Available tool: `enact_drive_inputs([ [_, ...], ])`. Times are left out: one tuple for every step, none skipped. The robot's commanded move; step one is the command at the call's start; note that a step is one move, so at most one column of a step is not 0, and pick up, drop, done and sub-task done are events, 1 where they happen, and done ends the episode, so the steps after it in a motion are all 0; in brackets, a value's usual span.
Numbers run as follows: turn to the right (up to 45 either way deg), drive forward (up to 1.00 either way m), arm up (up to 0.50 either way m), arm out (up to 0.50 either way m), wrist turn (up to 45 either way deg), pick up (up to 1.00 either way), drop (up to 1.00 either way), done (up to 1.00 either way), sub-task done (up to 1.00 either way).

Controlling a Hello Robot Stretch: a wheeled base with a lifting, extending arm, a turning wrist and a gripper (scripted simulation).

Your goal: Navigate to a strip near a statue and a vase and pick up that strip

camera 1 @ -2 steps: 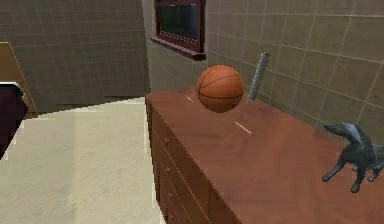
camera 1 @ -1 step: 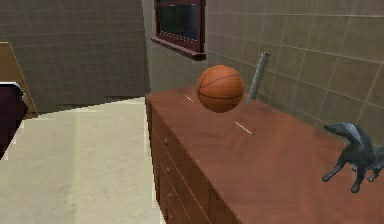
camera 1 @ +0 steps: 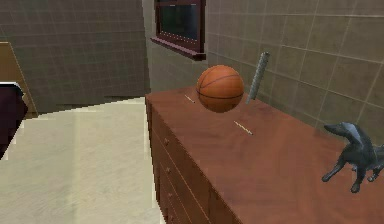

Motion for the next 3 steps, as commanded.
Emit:
enact_drive_inputs([
  [0.0, 0.0, 0.0, 0.0, 27.0, 0.0, 0.0, 0.0, 0.0],
  [0.0, 0.0, -0.12, 0.0, 0.0, 0.0, 0.0, 0.0, 0.0],
  [0.0, 0.0, 0.0, 0.0, 0.0, 1.0, 0.0, 0.0, 0.0],
])
